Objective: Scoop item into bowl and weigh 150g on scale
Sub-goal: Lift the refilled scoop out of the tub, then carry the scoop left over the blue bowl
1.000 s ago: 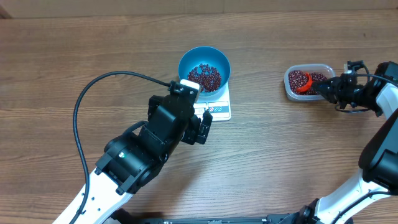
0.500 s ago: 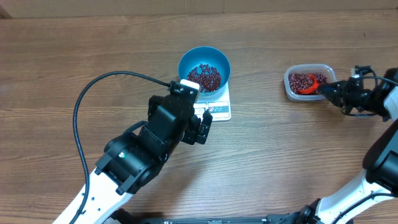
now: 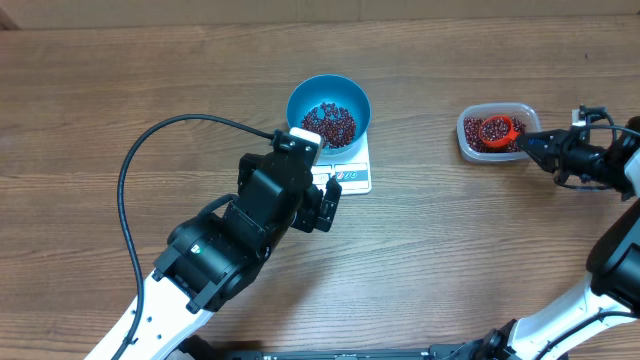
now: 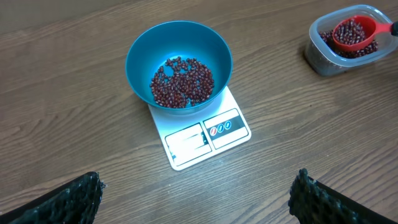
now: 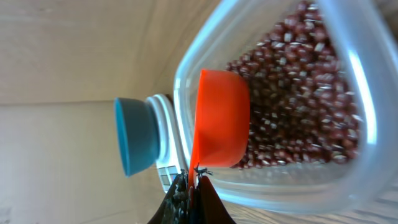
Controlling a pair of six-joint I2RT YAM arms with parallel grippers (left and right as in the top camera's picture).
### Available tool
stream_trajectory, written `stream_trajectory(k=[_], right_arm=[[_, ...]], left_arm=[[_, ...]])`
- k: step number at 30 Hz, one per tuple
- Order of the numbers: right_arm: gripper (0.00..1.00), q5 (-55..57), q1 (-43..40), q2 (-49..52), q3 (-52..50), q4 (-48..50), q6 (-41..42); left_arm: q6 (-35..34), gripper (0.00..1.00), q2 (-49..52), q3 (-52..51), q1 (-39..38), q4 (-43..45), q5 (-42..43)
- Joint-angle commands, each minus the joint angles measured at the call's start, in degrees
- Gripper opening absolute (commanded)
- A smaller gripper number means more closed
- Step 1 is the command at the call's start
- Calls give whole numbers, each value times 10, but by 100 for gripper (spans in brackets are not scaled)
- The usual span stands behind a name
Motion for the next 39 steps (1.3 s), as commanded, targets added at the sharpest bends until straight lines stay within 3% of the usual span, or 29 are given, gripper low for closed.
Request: stream_trajectory(k=[1,25,39], right_arm=[[4,-69,-2,8,-2,1,-21],[4,-229,16,8,-2,1,-38],[4,-229,174,8,-1,32,-37]], left_arm=[[-12,99,4,9,4,2,0],[-12,99,4,9,4,2,0],[-12,99,4,9,4,2,0]])
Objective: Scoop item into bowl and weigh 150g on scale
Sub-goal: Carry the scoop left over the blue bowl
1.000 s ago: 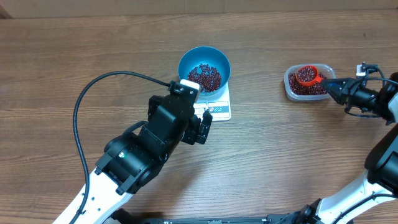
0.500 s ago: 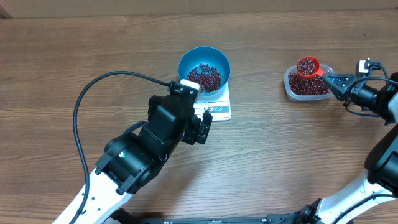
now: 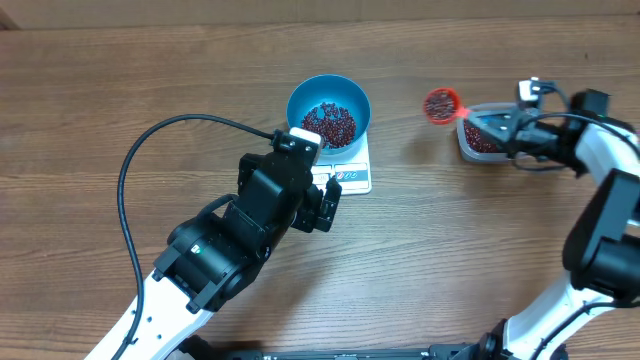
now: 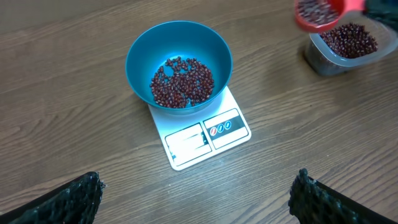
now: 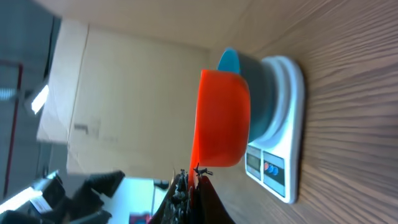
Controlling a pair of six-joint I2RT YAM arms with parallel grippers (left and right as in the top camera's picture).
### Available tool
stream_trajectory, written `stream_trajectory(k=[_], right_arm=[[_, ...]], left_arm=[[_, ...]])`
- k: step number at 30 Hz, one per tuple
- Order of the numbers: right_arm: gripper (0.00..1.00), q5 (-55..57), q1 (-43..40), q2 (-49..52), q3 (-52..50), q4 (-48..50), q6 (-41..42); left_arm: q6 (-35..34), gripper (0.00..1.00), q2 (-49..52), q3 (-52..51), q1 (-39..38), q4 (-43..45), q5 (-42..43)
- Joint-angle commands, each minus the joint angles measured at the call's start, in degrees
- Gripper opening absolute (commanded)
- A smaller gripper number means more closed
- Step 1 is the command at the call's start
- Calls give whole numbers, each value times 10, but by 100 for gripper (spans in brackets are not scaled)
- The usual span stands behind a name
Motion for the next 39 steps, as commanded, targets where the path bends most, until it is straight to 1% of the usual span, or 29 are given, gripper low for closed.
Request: stream_trajectory(k=[1,3,7,13,17,19,21,25,29,33,36,39], right_arm=[[4,-20,45,8,-1,19,-3],[4,-20,69,8,-1,39,8],[4,-19,117,8,-1,122,70],[4,5,176,8,-1,292,204],[4,23,202,8,-1,406,259],[4,42,211,8,-1,449,271],[4,65,217,8,-1,481,271],[4,123,228,8,-1,506,259],[4,146,232,8,-1,512,191],[4,146,232,8,-1,512,132],[4,146,232,8,-1,512,95],[4,146,232,8,-1,512,83]], left_arm=[[-12,99,4,9,4,2,0],[-12,99,4,9,4,2,0],[-12,99,4,9,4,2,0],[-12,99,4,9,4,2,0],[-12,99,4,9,4,2,0],[-12,99,4,9,4,2,0],[-12,100,4,9,4,2,0],[-12,99,4,9,4,2,0],[-12,99,4,9,4,2,0],[-12,99,4,9,4,2,0],[-12,99,4,9,4,2,0],[-12,99,4,9,4,2,0]])
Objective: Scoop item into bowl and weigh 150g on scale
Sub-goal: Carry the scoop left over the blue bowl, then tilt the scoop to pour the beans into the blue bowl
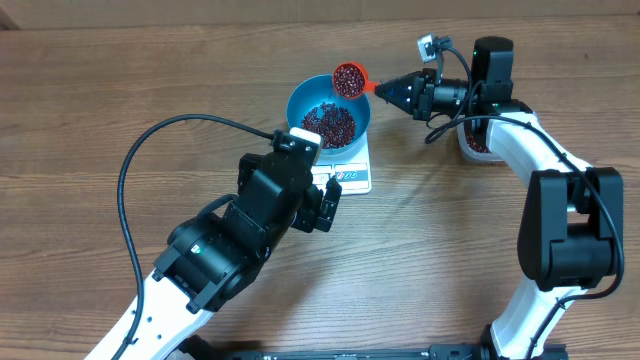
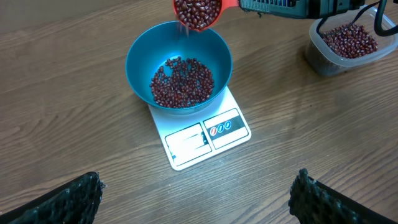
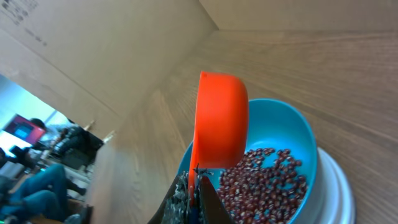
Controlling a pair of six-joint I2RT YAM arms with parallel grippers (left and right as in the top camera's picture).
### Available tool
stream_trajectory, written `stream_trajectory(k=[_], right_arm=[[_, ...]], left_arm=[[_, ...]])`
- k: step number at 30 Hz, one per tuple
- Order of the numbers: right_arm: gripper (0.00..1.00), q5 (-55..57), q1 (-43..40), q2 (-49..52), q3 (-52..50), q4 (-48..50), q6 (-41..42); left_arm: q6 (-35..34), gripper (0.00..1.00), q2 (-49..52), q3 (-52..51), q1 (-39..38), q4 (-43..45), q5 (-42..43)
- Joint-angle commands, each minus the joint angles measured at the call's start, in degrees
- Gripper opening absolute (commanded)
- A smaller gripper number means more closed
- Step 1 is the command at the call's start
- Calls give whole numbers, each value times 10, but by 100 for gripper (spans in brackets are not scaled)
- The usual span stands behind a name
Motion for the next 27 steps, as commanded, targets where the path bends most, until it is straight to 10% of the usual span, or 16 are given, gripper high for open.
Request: stream_trajectory(k=[1,27], right_arm=[[4,1,3,7,3,4,-42],[4,-6,3,7,3,4,-348]], left_arm=[[-12,99,4,9,4,2,0],[-12,100,4,9,4,2,0]])
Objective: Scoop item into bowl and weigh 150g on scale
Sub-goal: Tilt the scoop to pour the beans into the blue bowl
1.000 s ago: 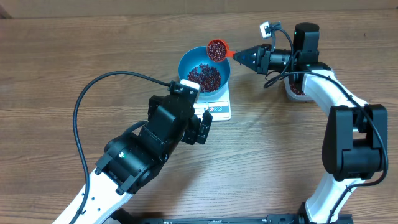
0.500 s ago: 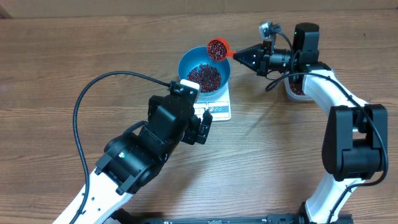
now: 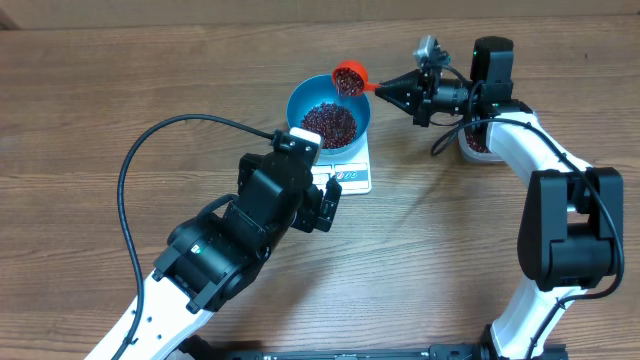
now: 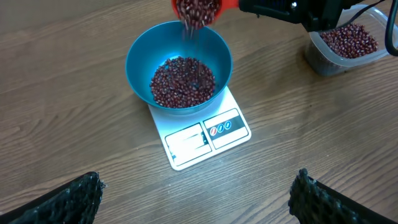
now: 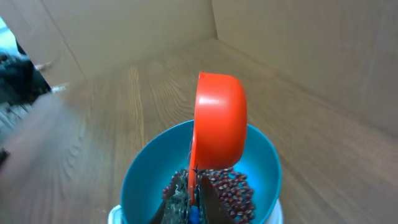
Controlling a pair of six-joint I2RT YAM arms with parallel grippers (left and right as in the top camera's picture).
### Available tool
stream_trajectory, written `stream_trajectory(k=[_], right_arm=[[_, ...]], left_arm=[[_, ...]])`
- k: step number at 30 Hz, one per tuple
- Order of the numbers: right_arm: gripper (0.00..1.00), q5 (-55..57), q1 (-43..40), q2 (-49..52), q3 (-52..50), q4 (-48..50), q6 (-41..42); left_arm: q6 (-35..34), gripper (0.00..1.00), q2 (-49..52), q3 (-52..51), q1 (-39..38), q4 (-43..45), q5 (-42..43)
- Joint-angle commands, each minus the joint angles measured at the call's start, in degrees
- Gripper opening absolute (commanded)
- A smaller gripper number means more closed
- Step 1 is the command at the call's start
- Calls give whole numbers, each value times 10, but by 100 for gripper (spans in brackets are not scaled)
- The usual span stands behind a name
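A blue bowl (image 3: 329,112) holding dark red beans stands on a white kitchen scale (image 3: 345,177). My right gripper (image 3: 388,90) is shut on the handle of an orange scoop (image 3: 349,77), which is tipped over the bowl's far rim; beans fall from the orange scoop (image 4: 198,9) into the blue bowl (image 4: 179,63). In the right wrist view the orange scoop (image 5: 219,121) hangs above the bean-filled bowl (image 5: 200,174). My left gripper (image 4: 196,193) is open, low over bare table in front of the white scale (image 4: 202,137), with nothing between its fingers.
A clear plastic tub of beans (image 4: 348,42) sits on the table to the right of the scale, partly hidden behind my right arm in the overhead view. A black cable (image 3: 150,150) loops over the table at the left.
The scoop has tipped further over the bowl and beans are pouring out. The bean heap in the bowl is larger. The left arm has not moved.
My right gripper held the scoop full of beans in the tub. Then it carried the loaded scoop left of the tub, then over the bowl's far rim. Now the scoop is tilted and beans drop into the bowl. The left gripper stayed open throughout.
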Motion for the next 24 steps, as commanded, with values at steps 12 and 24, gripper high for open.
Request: stream_trajectory(k=[12,24], right_arm=[[4,-9,3,7,3,0,-236],[4,-9,3,7,3,6,-315]], left_arm=[[-12,99,4,9,4,2,0],[-12,99,4,9,4,2,0]])
